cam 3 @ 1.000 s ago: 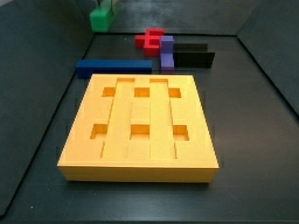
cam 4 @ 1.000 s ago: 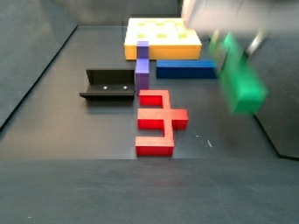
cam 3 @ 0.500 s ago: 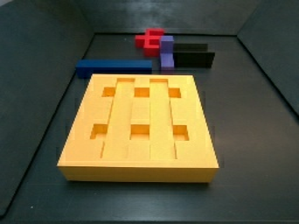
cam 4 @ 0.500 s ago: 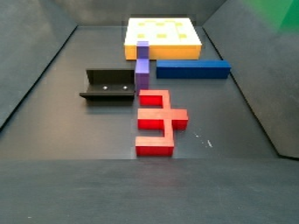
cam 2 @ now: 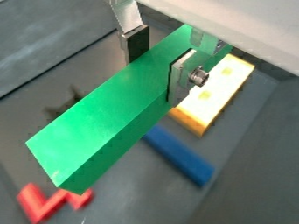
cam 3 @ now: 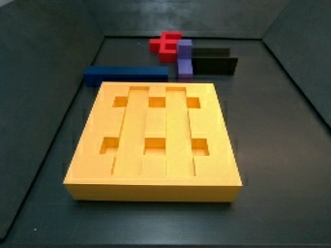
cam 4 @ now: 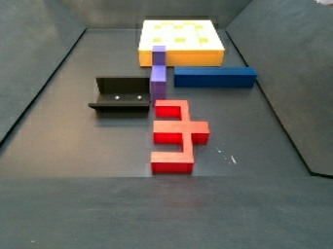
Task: Pick up the green object. Move up. Move to above the board. Insert the green object.
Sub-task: Move to above the board.
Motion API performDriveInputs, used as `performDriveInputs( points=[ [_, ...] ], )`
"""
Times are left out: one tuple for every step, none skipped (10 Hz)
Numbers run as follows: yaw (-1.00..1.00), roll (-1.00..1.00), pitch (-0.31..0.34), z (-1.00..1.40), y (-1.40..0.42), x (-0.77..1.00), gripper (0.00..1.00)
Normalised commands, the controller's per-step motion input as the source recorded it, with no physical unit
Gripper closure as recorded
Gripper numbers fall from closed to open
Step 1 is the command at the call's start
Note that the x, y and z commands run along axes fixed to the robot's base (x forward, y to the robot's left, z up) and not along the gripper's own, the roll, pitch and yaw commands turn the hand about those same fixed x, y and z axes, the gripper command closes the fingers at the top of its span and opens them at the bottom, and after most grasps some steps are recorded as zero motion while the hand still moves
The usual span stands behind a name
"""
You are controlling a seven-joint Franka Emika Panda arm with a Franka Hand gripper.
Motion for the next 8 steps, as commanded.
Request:
performDriveInputs(
  points=[
    [0.02,0.01,0.174,0.18,-1.4,0.58,1.0],
    [0.01,0.01,0.167,0.18,-1.4,0.59,1.0],
    [0.01,-0.02,0.165,0.18,-1.4,0.61,1.0],
    [0.01,0.0,0.156,0.19,-1.4,0.63,1.0],
    [0.01,0.01,0.159,0.2,-1.4,0.66,1.0],
    [0.01,0.01,0.157,0.21,-1.4,0.7,1.0],
    [0.01,0.03,0.166,0.1,-0.62,0.34,1.0],
    [0.01,0.04,0.147,0.06,-0.27,0.19,1.0]
  ],
)
